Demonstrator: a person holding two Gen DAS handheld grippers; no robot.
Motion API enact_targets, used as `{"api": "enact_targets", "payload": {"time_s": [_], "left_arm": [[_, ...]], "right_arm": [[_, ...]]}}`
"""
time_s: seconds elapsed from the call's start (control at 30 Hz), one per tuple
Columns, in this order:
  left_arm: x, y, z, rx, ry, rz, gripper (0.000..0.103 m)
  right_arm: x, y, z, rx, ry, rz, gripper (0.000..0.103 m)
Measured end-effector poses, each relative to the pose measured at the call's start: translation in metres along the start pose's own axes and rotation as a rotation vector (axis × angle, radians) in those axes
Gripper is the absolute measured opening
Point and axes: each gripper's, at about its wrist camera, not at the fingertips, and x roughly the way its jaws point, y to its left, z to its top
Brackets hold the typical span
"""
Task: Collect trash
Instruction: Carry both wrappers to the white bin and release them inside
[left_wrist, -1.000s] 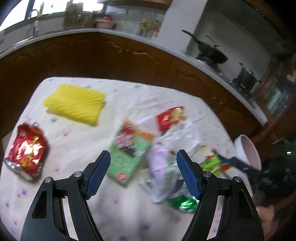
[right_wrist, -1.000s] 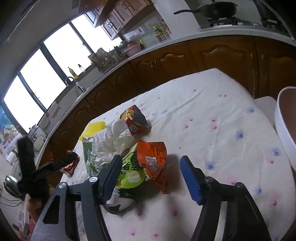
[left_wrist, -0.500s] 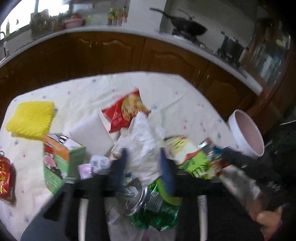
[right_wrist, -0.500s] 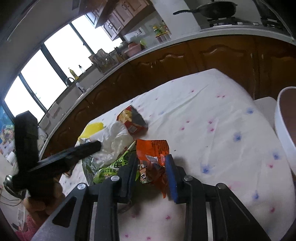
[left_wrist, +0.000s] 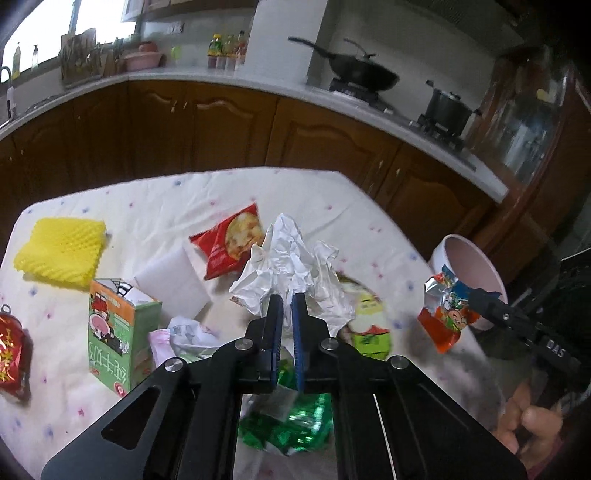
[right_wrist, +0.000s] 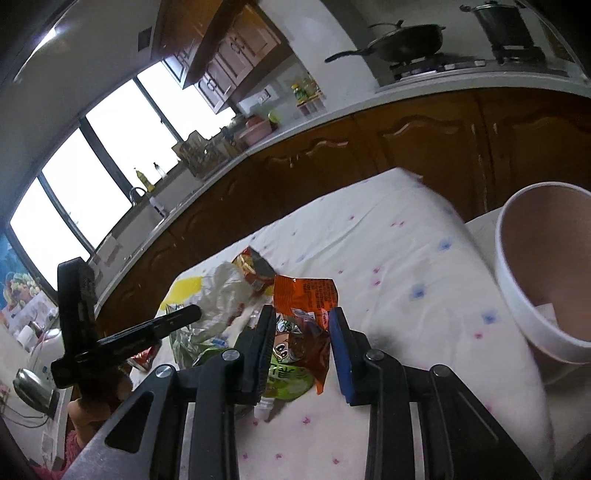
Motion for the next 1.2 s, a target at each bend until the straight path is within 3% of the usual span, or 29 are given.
{"api": "enact_targets", "payload": {"time_s": [0.37,0.93,1.2], "left_arm": [[-0.019,-0.059,0.007,0.051,-0.056,-0.087,0.004],[-0.001,-0.168,0.011,0.154,-0.029,-0.226,0.004],[0.025,-0.213,0.022,0.187,0.006,-0.282,0.004]], "right_arm": [[-0.047,-0.020,0.012,0.022,-0.085,-0.021,0.030],[-0.124,-0.090,0.031,0.093,-0.221,-0.145,0.030],[-0.139,-0.123,0.042,0.124,-0.249,-0.201,0.030]]}}
